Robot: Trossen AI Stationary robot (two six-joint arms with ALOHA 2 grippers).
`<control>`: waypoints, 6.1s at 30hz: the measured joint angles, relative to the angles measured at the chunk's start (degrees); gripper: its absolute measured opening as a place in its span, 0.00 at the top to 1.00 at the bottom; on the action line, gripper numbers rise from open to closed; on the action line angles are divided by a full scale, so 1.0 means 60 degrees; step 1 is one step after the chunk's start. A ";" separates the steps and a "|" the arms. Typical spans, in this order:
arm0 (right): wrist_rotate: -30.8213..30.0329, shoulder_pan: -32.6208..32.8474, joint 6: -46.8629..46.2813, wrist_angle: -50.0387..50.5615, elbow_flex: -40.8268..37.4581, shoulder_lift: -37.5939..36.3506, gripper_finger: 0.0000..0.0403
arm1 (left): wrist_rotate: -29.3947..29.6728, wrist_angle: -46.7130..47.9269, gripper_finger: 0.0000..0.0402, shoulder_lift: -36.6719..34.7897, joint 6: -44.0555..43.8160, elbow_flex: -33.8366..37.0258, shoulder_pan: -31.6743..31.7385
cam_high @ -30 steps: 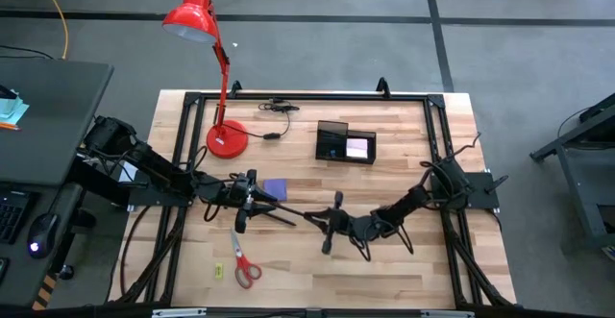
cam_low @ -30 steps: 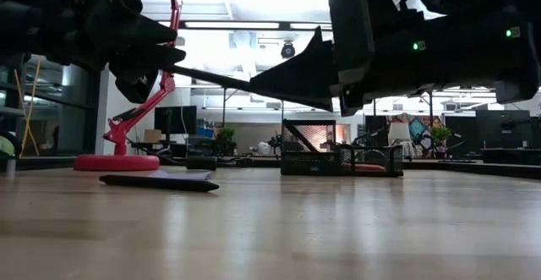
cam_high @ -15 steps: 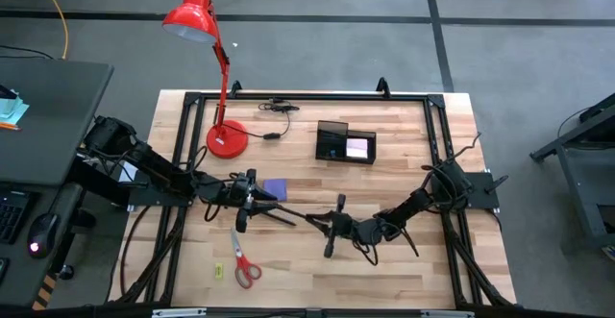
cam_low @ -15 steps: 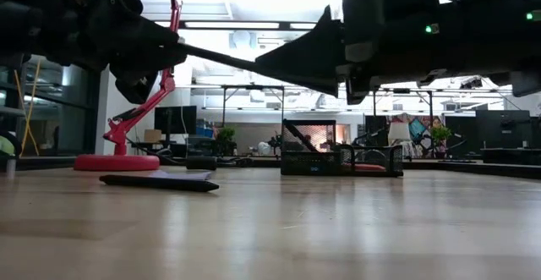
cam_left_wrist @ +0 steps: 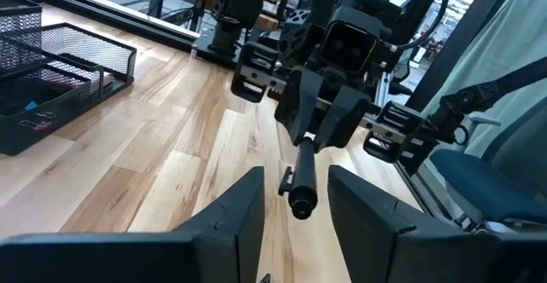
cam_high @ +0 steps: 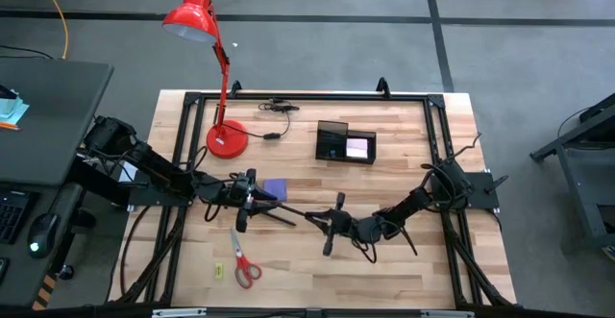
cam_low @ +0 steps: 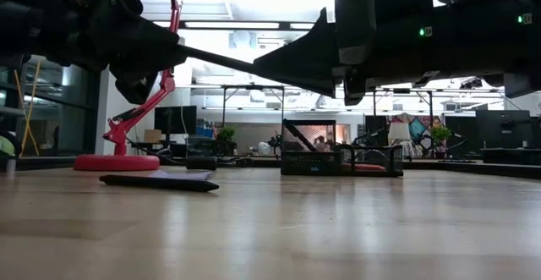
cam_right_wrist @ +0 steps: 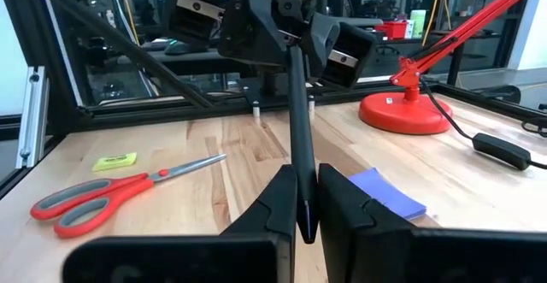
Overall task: Pick and place office supplies into organizer
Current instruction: Put the black pen into the black desk organizer
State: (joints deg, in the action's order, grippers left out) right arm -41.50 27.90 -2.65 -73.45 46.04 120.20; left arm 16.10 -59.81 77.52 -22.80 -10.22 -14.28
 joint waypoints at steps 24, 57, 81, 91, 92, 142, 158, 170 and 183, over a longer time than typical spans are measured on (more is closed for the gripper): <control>0.0011 0.0004 0.0021 -0.0011 0.0000 0.0000 0.94 | -0.0029 -0.0095 0.91 -0.0004 -0.0023 -0.0002 -0.0001; -0.1442 0.2381 -0.4577 0.5752 -0.0003 0.0000 0.60 | 0.0769 0.4434 0.92 0.0000 0.0688 -0.3721 0.0711; -0.2277 0.2794 -0.5820 0.7177 0.0004 0.0004 0.61 | -0.1584 1.1844 0.92 0.1707 0.1485 -1.0056 0.5914; -0.2273 0.2796 -0.5844 0.7099 0.0004 0.0004 0.60 | -0.1550 1.2760 0.92 0.3529 0.1841 -1.1552 0.6257; -0.2270 0.2794 -0.5879 0.7094 0.0002 0.0003 0.60 | -0.1514 1.2860 0.92 0.3599 0.1851 -1.1619 0.6259; -0.2499 0.2798 -0.6562 0.7508 -0.0007 0.0000 0.60 | -0.3264 1.2436 0.47 0.4976 0.2063 -1.1897 0.6447; -0.2497 0.2796 -0.6819 0.7528 -0.0007 0.0000 0.60 | -0.4075 1.3776 0.51 0.3063 0.1820 -1.1894 0.6188; -0.1940 0.2356 -0.6711 0.6764 -0.0017 0.0011 0.60 | -0.3982 1.3260 0.58 0.1443 0.2051 -1.1477 0.5237; -0.1571 0.2234 -0.6079 0.5924 -0.0015 0.0022 0.60 | -0.3103 0.7682 0.63 -0.1676 0.1933 -0.5785 0.2950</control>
State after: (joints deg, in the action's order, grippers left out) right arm -50.92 41.30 -39.12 -37.91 45.95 120.33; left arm -2.52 -13.72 67.46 -11.20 -44.93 3.42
